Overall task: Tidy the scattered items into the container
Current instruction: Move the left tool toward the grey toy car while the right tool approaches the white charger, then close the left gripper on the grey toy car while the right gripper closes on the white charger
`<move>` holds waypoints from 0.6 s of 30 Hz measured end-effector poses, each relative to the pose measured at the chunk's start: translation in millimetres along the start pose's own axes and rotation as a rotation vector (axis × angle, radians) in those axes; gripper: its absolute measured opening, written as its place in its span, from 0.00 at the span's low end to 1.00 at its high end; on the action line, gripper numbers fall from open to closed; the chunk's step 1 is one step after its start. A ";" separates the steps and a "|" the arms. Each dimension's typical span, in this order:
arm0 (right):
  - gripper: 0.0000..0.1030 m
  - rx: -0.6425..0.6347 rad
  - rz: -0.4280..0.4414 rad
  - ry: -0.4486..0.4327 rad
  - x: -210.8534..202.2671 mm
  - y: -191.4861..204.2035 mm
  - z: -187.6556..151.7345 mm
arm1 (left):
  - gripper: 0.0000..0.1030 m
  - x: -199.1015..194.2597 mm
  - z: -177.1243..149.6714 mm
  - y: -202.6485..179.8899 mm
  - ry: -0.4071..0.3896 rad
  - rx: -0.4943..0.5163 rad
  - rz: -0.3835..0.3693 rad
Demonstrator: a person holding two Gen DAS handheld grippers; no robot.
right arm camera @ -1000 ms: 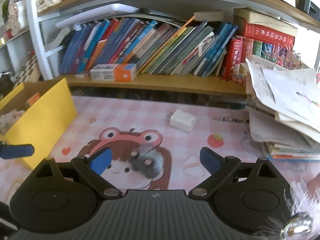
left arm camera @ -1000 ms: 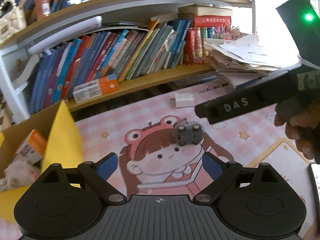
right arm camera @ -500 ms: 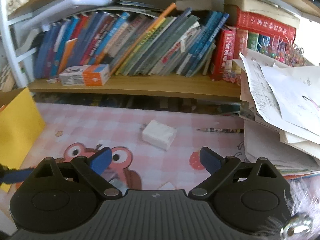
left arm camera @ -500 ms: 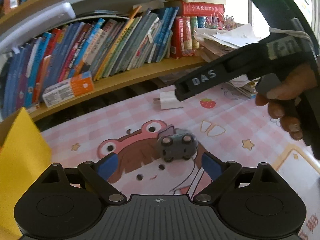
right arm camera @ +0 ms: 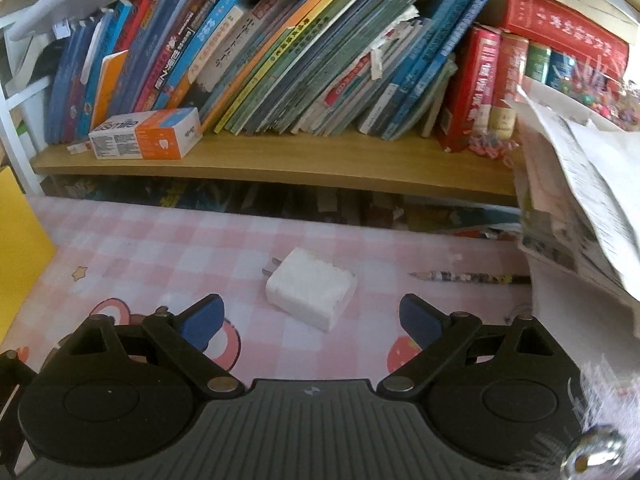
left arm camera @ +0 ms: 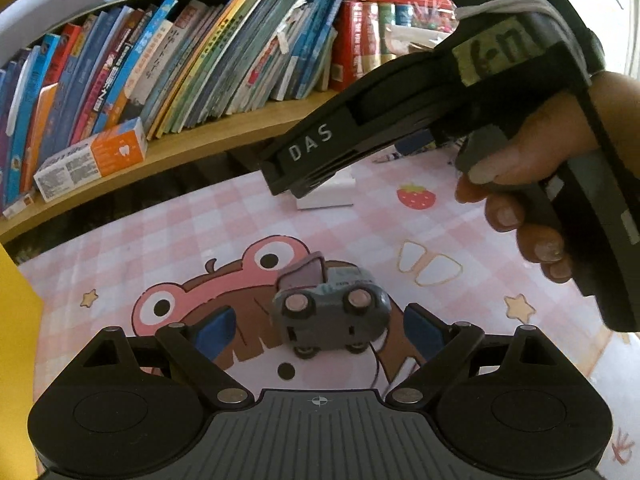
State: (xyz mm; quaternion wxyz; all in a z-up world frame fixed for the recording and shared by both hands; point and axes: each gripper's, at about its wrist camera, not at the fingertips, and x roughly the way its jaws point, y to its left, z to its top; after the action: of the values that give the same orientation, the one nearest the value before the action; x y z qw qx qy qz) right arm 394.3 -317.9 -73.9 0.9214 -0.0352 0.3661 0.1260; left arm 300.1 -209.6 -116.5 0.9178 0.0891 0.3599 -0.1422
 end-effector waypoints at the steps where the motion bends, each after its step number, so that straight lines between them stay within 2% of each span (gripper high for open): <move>1: 0.92 -0.008 0.002 -0.005 4.0 0.1 0.7 | 0.90 2.4 0.0 0.4 -0.001 -0.008 0.004; 7: 0.91 -0.044 0.011 -0.003 28.9 -0.5 4.9 | 0.89 15.2 -0.3 1.8 -0.006 -0.040 0.025; 13: 0.90 -0.053 0.025 0.017 48.5 -2.8 7.9 | 0.86 20.1 -0.9 4.5 -0.020 -0.066 0.012; 16: 0.89 -0.057 0.026 0.032 56.5 -4.7 7.9 | 0.80 20.3 -1.0 4.7 -0.031 -0.070 0.011; 18: 0.82 -0.052 0.027 0.046 60.3 -6.4 6.8 | 0.73 20.4 -0.9 5.0 -0.039 -0.072 0.011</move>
State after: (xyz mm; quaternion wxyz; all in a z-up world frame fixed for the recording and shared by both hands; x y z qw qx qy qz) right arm 442.6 -310.6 -110.3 0.9098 -0.0572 0.3840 0.1469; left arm 315.4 -208.6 -130.8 0.9280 0.0550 0.3464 -0.1260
